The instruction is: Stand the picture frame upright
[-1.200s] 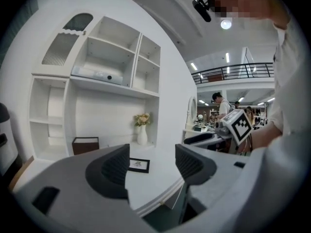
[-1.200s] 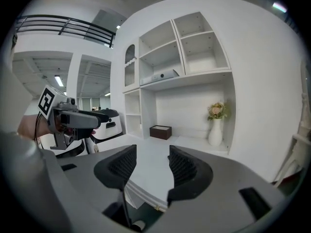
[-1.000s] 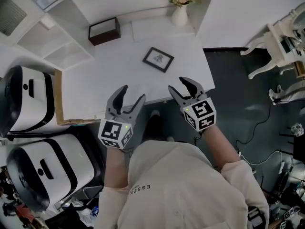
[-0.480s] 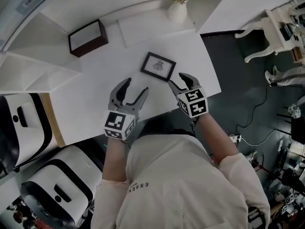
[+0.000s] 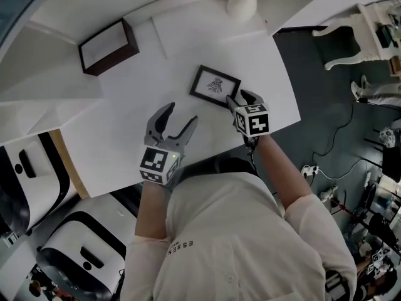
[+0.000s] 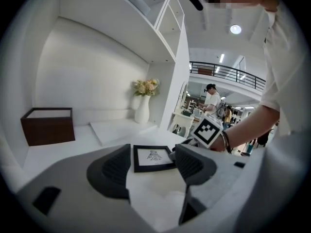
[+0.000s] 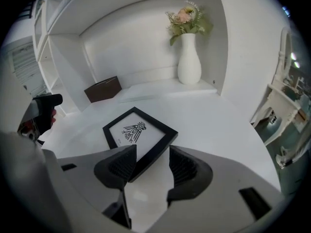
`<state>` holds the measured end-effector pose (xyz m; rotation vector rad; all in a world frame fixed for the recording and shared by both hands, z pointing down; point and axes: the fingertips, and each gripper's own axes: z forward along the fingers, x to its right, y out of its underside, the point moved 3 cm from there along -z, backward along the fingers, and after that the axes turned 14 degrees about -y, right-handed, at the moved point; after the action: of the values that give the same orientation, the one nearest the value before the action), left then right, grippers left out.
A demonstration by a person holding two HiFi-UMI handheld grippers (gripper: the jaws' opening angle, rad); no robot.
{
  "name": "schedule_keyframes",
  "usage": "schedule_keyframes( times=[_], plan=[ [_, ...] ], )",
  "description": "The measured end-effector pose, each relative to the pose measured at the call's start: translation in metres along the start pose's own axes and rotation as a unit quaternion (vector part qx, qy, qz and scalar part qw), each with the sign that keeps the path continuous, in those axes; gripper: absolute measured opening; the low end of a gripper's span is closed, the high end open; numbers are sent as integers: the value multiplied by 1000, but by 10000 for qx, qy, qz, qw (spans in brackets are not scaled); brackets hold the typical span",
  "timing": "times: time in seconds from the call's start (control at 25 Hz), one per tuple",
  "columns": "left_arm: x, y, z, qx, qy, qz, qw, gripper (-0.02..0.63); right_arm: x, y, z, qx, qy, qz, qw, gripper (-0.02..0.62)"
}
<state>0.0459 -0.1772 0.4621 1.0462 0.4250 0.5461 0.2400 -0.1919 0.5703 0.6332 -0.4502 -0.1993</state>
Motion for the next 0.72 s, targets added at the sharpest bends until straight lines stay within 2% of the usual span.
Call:
schedule_keyframes(
  times=[0.16,0.44,0.72],
  plan=[
    [-2,5,4,-86,41,-21,10000,281,6,2,8,-17,28,242,9997,222],
    [-2,9,8,-158,16,-112,9998,281,3,2,11,-116,-100,334,9993,190],
    [13,12,3,-261,-37,-79,9996,281,5,5,7,-271,-241,69,9993,183]
  ],
)
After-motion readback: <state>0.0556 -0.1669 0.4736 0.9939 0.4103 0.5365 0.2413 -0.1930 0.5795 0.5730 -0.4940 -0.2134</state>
